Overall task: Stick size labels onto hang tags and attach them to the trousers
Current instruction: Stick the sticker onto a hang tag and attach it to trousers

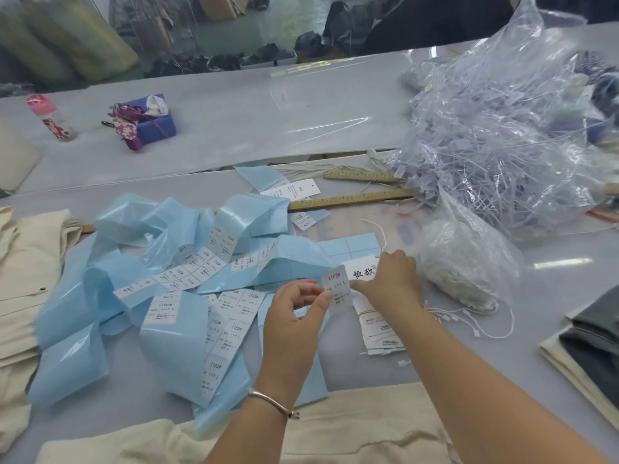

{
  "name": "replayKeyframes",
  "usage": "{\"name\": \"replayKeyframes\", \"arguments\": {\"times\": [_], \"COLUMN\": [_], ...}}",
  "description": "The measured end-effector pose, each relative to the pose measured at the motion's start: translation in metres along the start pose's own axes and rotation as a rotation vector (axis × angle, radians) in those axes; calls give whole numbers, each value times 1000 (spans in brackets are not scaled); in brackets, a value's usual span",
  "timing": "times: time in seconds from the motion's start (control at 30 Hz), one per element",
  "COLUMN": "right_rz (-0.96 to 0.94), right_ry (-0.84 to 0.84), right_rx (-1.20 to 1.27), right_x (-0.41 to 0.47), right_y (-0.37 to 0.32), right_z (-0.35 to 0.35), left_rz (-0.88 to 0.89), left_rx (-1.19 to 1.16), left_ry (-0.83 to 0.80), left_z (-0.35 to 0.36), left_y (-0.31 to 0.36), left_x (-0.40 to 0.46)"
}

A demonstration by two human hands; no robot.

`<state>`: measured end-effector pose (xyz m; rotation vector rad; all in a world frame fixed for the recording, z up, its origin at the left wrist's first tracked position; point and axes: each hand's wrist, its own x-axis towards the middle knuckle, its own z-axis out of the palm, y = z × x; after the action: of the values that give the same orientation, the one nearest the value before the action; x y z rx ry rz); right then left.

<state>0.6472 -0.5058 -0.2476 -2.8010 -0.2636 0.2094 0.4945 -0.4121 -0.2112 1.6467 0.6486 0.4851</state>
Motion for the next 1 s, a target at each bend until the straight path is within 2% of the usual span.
{"name": "replayKeyframes", "arguments": {"times": [0.17, 0.27, 0.47, 0.67, 1.0], "right_rz": [54, 33, -63, -12, -54], "right_ry": [-54, -23, 22, 54, 67], "right_rx": [-50, -8, -105, -82, -144], "right_x": [8, 9, 1, -1, -5], "right_y": [0, 2, 4, 1, 2], "right_z": [14, 15, 17, 16, 19], "left_rz": [-30, -20, 5, 13, 14], "left_rx": [-33, -28, -36, -3, 26], "left_ry": [-20, -34, -41, -23, -25], "left_z": [1, -1, -9, -20, -29], "left_y": [-4, -5, 0, 0, -5], "left_x": [6, 8, 10, 7, 5]}}
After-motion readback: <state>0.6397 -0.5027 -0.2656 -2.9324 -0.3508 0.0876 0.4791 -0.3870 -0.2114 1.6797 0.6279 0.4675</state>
